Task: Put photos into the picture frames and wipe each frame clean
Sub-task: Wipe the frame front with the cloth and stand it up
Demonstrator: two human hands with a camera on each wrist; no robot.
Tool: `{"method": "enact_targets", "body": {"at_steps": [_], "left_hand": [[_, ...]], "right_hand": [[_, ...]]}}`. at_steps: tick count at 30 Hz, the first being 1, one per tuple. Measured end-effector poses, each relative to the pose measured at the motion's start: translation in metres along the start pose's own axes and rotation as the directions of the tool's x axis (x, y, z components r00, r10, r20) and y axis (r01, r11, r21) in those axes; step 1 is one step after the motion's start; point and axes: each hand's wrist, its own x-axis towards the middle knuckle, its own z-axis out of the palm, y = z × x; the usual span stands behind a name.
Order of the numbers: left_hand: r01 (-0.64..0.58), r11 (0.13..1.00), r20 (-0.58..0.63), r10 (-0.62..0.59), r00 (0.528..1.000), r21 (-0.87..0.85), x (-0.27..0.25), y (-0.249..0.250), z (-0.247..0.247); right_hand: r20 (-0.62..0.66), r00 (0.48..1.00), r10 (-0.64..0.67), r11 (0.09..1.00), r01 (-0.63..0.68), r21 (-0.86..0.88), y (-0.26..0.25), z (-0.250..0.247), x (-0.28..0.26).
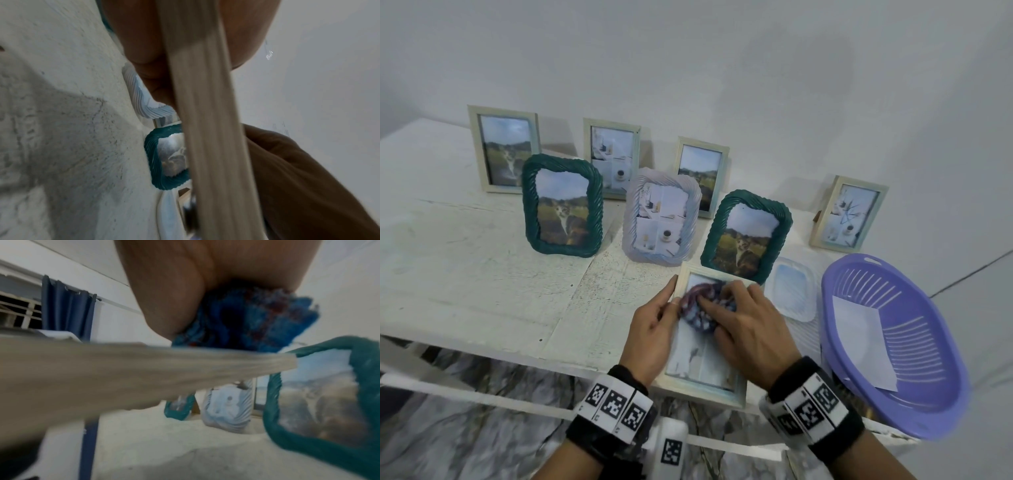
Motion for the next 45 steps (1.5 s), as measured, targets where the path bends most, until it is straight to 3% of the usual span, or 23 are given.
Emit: {"method": "enact_targets", "body": {"at_steps": [2, 8, 14, 16, 20, 22, 27, 29, 33, 39, 45], "left_hand": [[0.002, 1.0, 0.001, -0.002, 1.0, -0.012, 0.003, 0.002, -0.001], [0.025, 0.997, -0.036, -0.028, 0.999, -0.077, 0.005, -0.001, -0.011], [0.008, 0.998, -0.017, -0.009, 1.0, -0.063, 0.003, 0.0, -0.005], [0.029, 0.995, -0.035, -0.033, 0.999, -0.093, 0.006, -0.002, -0.007], [0.05, 0.99, -0.051, -0.057, 0.997, -0.13, 0.008, -0.004, -0.013], [0.027, 0.994, -0.031, -0.031, 0.999, -0.105, 0.006, -0.001, -0.012], [-0.02, 0.998, -0.014, 0.019, 1.0, -0.056, 0.004, 0.002, -0.011], [-0.009, 0.998, -0.025, 0.008, 1.0, -0.057, 0.006, 0.002, -0.012], [0.023, 0.997, -0.051, -0.027, 0.998, -0.071, 0.01, -0.002, -0.016], [0.015, 0.998, -0.033, -0.017, 0.999, -0.06, 0.009, 0.002, -0.01], [0.008, 0.997, -0.044, -0.012, 0.999, -0.075, 0.011, -0.002, -0.017]], "right_hand": [[-0.019, 0.999, 0.03, 0.999, -0.031, -0.015, -0.004, 0.001, 0.007], [0.118, 0.966, -0.231, 0.971, 0.222, 0.088, -0.017, 0.002, -0.019], [-0.022, 1.0, 0.003, 1.0, -0.004, -0.003, -0.006, 0.004, 0.015], [-0.021, 0.998, -0.064, 0.998, 0.064, 0.019, -0.014, 0.007, 0.009], [0.127, 0.963, -0.239, 0.969, 0.227, 0.098, -0.015, 0.006, -0.019], [0.108, 0.973, -0.203, 0.978, 0.197, 0.063, -0.002, 0.002, -0.016], [-0.038, 0.999, 0.038, 0.996, -0.041, -0.078, 0.025, -0.005, 0.004], [-0.023, 1.0, -0.013, 0.998, 0.011, -0.055, 0.02, -0.002, -0.004], [0.124, 0.974, -0.187, 0.981, 0.178, 0.08, 0.001, 0.001, -0.036], [-0.049, 0.999, -0.013, 0.999, 0.015, 0.03, 0.012, 0.002, -0.024], [-0.007, 0.995, -0.096, 0.988, 0.096, 0.121, -0.002, 0.017, -0.034]]}}
